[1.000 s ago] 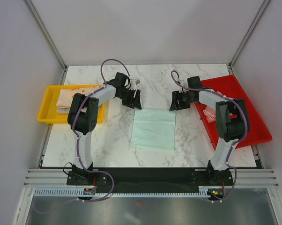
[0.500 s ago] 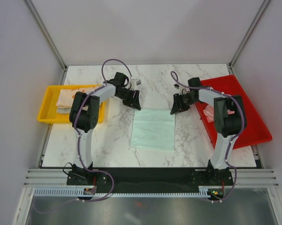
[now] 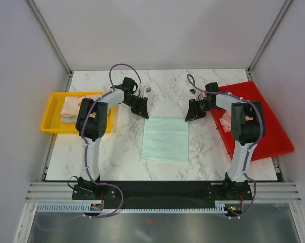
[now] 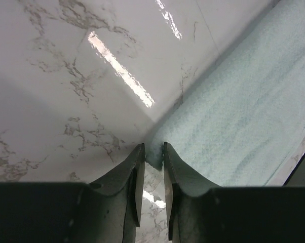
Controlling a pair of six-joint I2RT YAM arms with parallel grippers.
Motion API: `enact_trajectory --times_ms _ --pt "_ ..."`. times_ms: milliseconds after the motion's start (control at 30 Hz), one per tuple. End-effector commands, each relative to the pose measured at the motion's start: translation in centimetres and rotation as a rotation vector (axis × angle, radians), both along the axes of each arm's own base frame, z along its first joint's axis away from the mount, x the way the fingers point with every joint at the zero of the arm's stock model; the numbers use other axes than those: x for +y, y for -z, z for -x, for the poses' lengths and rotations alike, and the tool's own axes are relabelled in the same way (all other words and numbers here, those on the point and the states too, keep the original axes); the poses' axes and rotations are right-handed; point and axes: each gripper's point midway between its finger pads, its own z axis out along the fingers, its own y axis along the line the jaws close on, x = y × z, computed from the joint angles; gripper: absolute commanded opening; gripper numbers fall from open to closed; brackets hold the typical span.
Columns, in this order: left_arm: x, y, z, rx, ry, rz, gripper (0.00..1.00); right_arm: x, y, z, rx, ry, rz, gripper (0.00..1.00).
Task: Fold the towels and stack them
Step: Fold the towel
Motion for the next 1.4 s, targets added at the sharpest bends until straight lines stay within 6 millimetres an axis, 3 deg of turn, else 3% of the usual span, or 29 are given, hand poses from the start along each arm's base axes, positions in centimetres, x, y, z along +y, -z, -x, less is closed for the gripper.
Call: enact_trajectory --times_ms 0,200,367,467,667,900,967,1133,1200,1367 --pt "0.3 -0.9 -1.3 -0.049 0.023 0.008 0.29 0.2 -0.4 -1.2 -0.047 -0.027 -0.001 0.39" --pt "0.2 -0.7 -1.4 -0.034 0.026 0.014 0.32 0.7 0.0 -1.4 -0.042 -0.04 -0.033 0.25" --pt "-0.2 -0.7 -1.3 -0.022 0.035 0.034 0.02 0.7 0.0 -1.6 -0.048 -0.036 -0.028 0.1" --pt "0.0 -0.6 -1.5 -0.023 0.029 0.025 0.02 0.6 -0.6 -1.9 -0.066 -0.031 -0.022 0.0" --pt "0.6 -1.6 -2.8 -0.052 -0.022 -0.004 0.02 0.5 -2.4 -3.2 -0.135 0.006 -0.014 0.0" --pt "-0.4 -6.1 -3.6 -0.077 -0.091 0.083 0.02 0.1 -5.4 -3.5 -0.211 0.077 -0.009 0.0" --pt "-0.3 -7.0 -3.3 -0.091 -0.101 0.088 0.02 0.2 -6.8 -3.8 -0.275 0.092 -0.01 0.0" --pt "0.5 -7.8 -2.0 -0.118 -0.12 0.066 0.02 -0.3 -7.6 -2.7 -0.291 0.138 0.023 0.0" --pt "0.6 -9.1 -1.5 -0.136 -0.124 0.081 0.02 -0.6 -7.3 -2.3 -0.296 0.156 0.051 0.0" --pt "0.3 -9.7 1.0 -0.155 -0.104 0.102 0.02 -0.5 -8.5 -1.4 -0.331 0.199 0.056 0.0"
